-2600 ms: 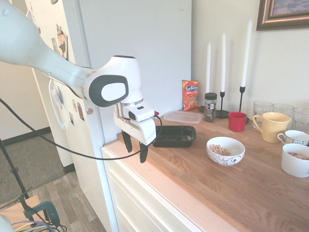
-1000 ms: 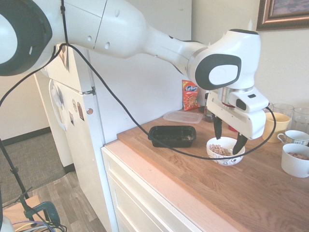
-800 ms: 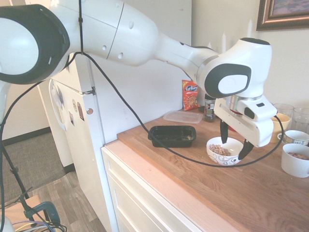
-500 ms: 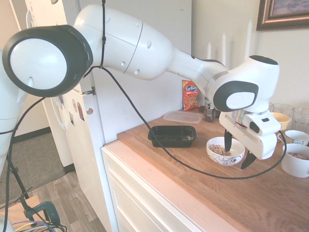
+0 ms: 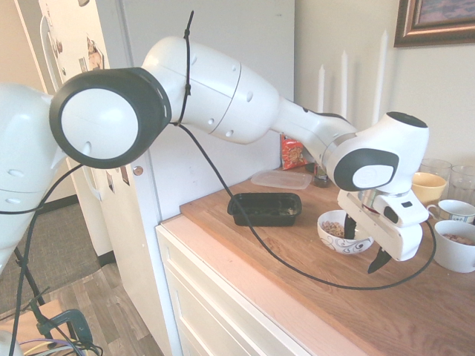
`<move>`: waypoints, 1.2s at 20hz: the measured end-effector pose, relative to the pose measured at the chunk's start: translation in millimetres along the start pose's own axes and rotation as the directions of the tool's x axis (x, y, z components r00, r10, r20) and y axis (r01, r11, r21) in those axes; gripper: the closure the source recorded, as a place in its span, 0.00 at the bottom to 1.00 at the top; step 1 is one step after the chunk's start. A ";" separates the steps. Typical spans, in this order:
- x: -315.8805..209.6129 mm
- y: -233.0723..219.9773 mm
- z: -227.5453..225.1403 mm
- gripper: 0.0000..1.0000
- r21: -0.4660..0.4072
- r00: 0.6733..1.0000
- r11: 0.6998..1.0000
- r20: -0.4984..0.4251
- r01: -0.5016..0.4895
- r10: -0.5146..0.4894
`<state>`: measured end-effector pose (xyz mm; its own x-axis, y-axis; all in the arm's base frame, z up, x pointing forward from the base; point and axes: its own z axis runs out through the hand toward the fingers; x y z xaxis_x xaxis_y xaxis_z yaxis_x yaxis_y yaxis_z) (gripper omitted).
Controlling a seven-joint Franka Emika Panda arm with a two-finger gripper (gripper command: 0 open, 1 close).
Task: Pour the cereal into the box
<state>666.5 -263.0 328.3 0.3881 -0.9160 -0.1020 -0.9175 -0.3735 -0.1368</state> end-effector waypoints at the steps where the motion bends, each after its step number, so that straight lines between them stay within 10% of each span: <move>1: 0.0 0.0 1.4 1.00 -0.001 1.000 1.000 0.002 -0.001 0.001; 24: -11.3 -21.5 -3.6 1.00 0.023 1.000 0.999 0.004 0.028 -0.028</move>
<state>681.5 -245.1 336.0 0.4140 -0.9045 -0.1023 -0.9040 -0.3954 -0.1623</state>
